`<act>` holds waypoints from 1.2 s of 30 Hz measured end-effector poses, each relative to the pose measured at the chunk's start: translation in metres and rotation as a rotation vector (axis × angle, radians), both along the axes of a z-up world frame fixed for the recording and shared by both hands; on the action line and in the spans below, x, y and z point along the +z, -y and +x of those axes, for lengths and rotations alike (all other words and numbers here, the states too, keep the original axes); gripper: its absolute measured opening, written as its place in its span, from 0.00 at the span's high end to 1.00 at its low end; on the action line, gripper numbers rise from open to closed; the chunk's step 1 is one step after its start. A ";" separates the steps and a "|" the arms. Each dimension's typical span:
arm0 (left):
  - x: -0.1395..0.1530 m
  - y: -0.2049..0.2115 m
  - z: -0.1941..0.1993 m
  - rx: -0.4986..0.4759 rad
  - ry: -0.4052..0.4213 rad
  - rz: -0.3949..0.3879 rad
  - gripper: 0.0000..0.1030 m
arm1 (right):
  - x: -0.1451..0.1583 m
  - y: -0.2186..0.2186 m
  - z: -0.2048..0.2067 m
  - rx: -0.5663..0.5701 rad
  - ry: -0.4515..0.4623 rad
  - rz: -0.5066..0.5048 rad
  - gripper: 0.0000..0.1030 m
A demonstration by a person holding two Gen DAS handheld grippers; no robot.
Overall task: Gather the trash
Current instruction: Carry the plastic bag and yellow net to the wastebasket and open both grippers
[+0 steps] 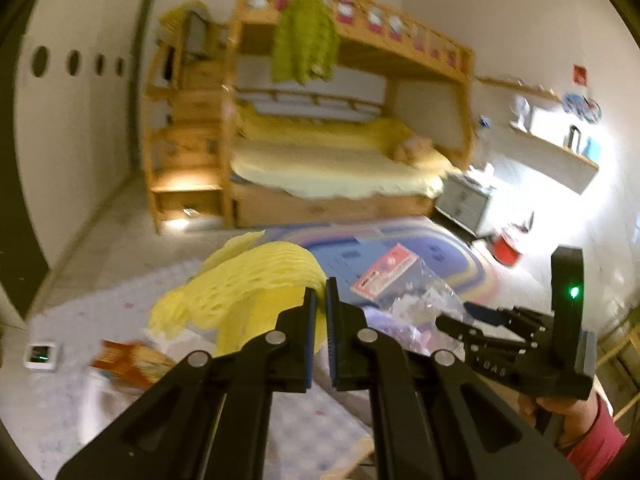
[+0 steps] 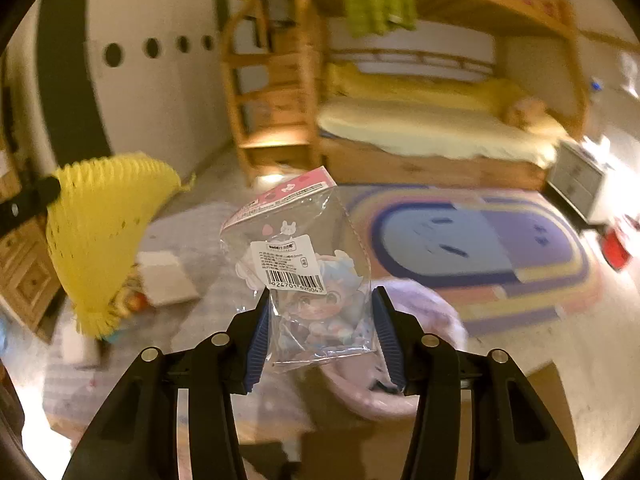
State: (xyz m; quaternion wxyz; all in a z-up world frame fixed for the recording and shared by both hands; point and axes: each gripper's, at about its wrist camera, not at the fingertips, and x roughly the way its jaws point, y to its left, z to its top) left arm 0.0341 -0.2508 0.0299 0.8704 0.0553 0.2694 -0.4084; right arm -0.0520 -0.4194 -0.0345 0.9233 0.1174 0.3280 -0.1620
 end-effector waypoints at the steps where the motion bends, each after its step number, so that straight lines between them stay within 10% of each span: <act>1: -0.006 0.008 0.000 -0.021 -0.015 0.003 0.97 | -0.005 0.008 -0.004 -0.018 -0.010 0.010 0.51; 13: -0.071 0.103 0.010 -0.166 -0.100 0.065 0.97 | -0.085 0.084 0.004 -0.149 -0.183 0.093 0.51; 21: -0.084 0.104 0.023 -0.155 -0.127 0.084 0.97 | -0.114 0.108 0.036 -0.162 -0.208 0.131 0.31; 36: -0.092 0.131 0.013 -0.207 -0.119 0.131 0.97 | -0.074 0.110 -0.006 -0.193 -0.105 0.121 0.30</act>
